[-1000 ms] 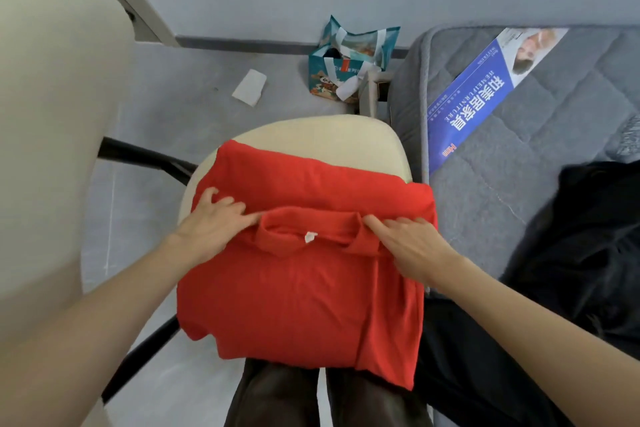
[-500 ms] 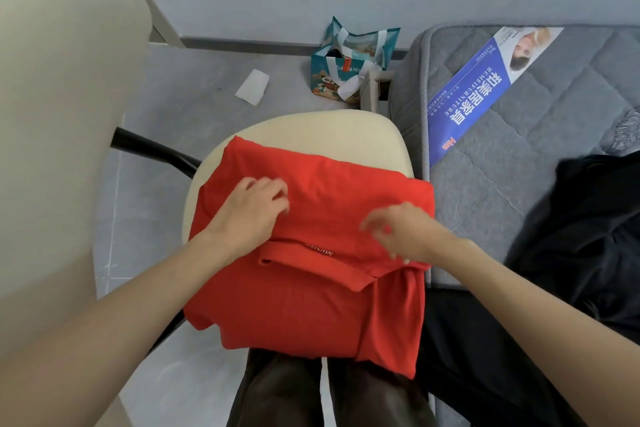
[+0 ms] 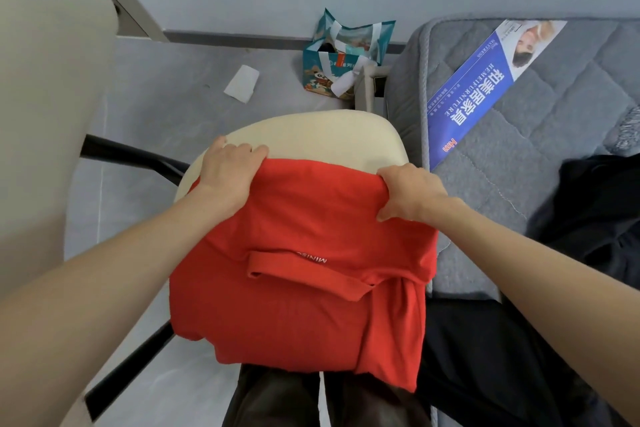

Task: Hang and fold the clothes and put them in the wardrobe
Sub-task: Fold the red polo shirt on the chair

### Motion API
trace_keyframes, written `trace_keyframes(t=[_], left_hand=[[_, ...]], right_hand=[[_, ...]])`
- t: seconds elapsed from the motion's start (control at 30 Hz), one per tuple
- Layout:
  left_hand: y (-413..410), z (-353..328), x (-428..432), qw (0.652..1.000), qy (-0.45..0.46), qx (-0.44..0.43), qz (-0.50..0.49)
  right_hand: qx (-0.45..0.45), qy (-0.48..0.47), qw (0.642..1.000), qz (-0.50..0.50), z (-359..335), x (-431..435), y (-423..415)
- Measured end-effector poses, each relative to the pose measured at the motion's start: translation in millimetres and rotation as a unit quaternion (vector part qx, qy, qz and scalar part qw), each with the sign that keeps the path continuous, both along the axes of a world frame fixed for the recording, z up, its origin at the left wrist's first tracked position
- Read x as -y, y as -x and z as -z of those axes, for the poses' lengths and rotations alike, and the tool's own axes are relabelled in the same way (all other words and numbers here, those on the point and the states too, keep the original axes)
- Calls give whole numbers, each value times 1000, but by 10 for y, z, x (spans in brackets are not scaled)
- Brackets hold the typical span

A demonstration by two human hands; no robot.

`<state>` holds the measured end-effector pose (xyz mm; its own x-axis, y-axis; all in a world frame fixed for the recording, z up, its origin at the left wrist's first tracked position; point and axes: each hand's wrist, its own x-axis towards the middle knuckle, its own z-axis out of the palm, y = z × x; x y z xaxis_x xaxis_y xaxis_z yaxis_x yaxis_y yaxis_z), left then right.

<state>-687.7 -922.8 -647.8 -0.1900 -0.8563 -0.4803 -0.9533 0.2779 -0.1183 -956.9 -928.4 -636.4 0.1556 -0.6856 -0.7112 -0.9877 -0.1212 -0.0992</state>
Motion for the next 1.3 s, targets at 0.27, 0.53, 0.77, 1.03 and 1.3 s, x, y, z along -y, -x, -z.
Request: trace_keyframes(t=[0.27, 0.53, 0.77, 1.03, 1.3], left_hand=[[-128, -380, 458, 986, 114, -85, -92], [-237, -509, 166, 968, 203, -137, -50], [-315, -294, -797, 975, 175, -122, 59], [-272, 30, -1258, 996, 3, 60, 67], [18, -144, -1068, 992, 83, -73, -69]], right_hand=[[-3, 250, 968, 8, -425, 645, -60], [55, 362, 930, -23, -628, 547, -34], [72, 376, 919, -92, -457, -644, -16], [-58, 216, 965, -134, -56, -1353, 32], [32, 120, 992, 30, -177, -1120, -87]])
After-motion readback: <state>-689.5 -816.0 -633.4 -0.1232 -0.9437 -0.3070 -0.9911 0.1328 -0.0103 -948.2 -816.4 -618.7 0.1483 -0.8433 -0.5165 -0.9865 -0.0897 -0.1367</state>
